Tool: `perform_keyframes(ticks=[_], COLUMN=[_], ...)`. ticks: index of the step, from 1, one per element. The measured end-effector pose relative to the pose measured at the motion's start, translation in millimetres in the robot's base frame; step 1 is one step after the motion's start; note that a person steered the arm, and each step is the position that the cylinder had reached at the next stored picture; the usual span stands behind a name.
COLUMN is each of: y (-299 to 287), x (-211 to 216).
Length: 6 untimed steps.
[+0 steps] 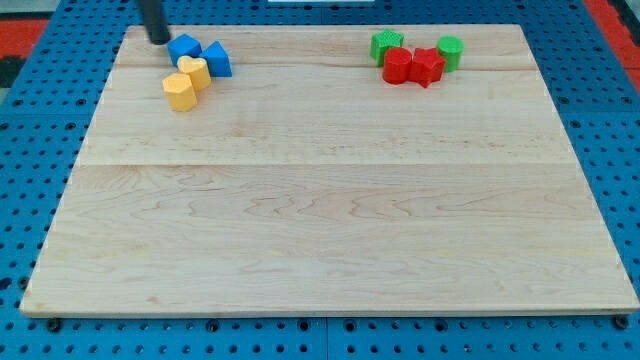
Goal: Push the blue triangle to the top of the yellow heart
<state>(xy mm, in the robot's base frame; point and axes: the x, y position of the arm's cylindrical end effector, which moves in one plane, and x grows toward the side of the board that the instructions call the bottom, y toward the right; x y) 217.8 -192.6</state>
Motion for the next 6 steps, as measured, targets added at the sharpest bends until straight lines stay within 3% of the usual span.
perform_keyframes(ticks=[1, 2, 3, 4, 5, 6], y=[23, 6, 5, 18, 64, 68], x=[24, 37, 29, -15, -1, 41])
